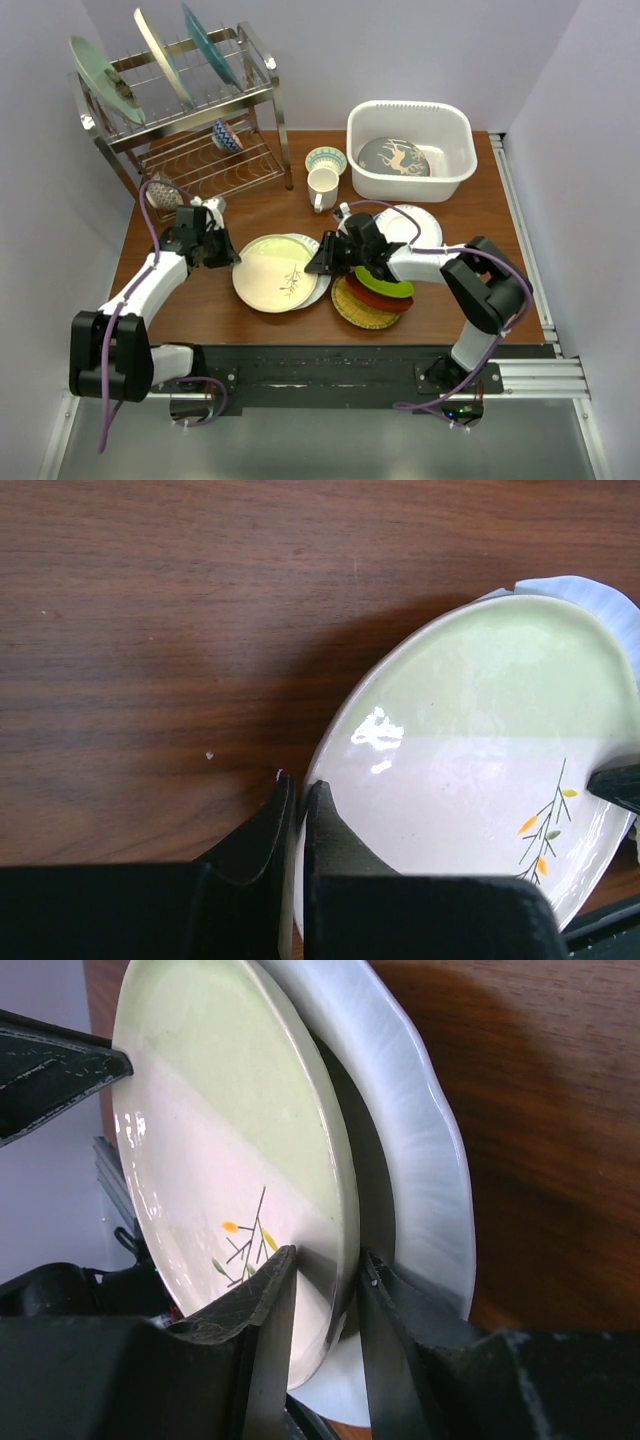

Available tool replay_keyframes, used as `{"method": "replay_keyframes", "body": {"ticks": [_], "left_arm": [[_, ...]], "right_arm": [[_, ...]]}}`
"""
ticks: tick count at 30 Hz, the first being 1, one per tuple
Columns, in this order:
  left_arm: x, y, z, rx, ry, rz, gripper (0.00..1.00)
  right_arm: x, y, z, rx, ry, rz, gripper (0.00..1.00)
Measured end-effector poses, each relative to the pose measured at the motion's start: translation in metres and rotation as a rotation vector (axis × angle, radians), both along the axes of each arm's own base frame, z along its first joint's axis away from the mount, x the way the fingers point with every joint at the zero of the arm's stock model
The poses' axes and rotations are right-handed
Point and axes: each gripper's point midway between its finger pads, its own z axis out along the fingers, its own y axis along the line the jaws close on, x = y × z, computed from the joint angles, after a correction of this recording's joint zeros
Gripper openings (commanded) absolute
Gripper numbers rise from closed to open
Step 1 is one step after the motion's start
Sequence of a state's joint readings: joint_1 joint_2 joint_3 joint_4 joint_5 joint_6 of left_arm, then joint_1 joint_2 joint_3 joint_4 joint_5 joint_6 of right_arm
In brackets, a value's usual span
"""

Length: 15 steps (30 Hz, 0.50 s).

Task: Place the plates into the plastic bin on the countertop
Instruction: Pick up the plate at the center of the board.

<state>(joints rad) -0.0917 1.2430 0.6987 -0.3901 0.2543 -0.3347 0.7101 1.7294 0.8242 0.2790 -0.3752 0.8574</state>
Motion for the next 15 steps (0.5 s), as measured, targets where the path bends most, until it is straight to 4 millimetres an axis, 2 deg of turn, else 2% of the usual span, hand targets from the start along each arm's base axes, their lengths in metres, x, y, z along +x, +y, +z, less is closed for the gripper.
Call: {"method": "replay_keyframes", "body": {"ticks": [8,10,12,15], "left_arm": [[0.0017,0.0048,0.0001,0.025,-0.010,0.011,0.00],[0.0017,0.0052,0.0000,0.028,-0.010,0.009,0.00],[0.0017,0.0055,-0.0002,0.030,-0.011,0.008,0.00],[0.0017,0.0061,-0.0010,0.034,-0.009,0.009,0.00]], "right_arm": [[0.0024,0.0114,0.0009,0.113,0.040,0.006,0.31],[0.0023,0.0121,0.0018,0.126,0.041,0.006,0.25],[0.0017,0.0118,0.0013,0.132,0.047,0.001,0.14],[0.0017,0.0120,0.0022,0.144,0.052,-0.004,0.04]]}}
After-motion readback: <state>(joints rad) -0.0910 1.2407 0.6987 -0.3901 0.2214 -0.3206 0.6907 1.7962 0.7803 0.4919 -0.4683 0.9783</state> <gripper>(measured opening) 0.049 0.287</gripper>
